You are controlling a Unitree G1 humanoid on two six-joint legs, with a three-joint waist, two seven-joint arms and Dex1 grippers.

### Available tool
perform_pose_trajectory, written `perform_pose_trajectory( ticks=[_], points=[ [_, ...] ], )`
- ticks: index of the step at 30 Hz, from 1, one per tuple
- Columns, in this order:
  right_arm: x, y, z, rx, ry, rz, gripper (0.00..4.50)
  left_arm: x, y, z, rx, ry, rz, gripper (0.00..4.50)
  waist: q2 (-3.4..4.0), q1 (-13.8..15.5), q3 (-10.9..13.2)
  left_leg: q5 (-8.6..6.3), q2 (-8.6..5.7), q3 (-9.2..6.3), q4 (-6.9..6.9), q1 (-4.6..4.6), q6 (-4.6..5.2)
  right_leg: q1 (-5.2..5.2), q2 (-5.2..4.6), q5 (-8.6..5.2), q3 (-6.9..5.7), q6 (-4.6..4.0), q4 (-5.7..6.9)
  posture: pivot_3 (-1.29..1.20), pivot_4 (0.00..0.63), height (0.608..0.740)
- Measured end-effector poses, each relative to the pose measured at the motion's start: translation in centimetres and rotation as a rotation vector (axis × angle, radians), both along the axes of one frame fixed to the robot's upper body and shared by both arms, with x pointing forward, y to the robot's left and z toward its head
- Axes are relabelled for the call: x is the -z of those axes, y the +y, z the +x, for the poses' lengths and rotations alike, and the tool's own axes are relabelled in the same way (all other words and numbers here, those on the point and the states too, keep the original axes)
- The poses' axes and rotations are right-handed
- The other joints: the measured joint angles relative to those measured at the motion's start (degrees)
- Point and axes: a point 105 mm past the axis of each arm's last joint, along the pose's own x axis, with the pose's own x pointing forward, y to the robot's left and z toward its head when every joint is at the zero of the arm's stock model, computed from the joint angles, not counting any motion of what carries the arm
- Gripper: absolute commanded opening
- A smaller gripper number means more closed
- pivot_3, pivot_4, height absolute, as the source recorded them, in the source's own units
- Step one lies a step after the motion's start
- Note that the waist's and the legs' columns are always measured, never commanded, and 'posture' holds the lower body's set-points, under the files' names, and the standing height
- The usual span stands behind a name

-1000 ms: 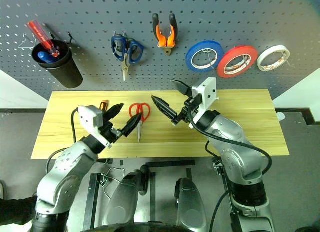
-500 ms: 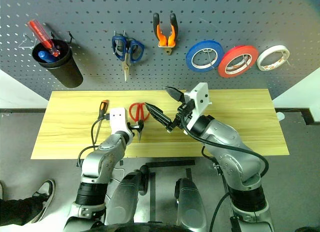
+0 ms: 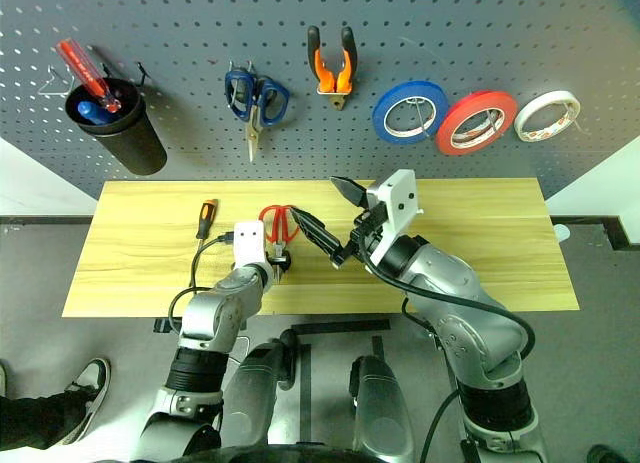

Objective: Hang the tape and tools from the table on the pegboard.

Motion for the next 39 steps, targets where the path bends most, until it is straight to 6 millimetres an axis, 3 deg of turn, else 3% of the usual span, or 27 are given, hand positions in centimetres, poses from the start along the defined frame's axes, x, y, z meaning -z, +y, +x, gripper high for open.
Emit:
perform_pose_trajectory(
  ticks=[11, 22, 39],
  points=[
    [0.0, -0.2, 0.0, 0.025, 0.002, -0.001, 4.47, 0.0, -2.0, 0.6, 0.015, 0.026, 0.060, 4.50, 0.00, 0.0, 0.0, -0.01, -0.01, 0.00, 0.02, 0.03, 0.01, 0.05, -0.01, 0.00, 0.00, 0.00, 0.00, 0.02, 0.329, 0.714],
    [0.3, -0.4, 0.0, 0.045, 0.014, -0.001, 4.47, 0.4, -1.8, 0.8, 0.009, 0.048, 0.102, 4.50, 0.00, -0.1, 0.0, -0.02, 0.00, -0.01, 0.04, 0.10, 0.02, 0.13, -0.01, 0.00, 0.00, 0.01, 0.00, 0.01, 0.333, 0.714],
    [0.1, -0.4, -0.6, 0.069, 0.006, -0.005, 4.47, 0.2, -1.7, 2.6, 0.004, 0.056, 0.103, 4.50, -0.01, -0.1, 0.0, -0.25, 0.02, -0.05, 0.15, 0.28, 0.36, 0.37, -0.02, 0.02, 0.00, 0.04, -0.01, -0.01, 0.345, 0.714]
  ],
)
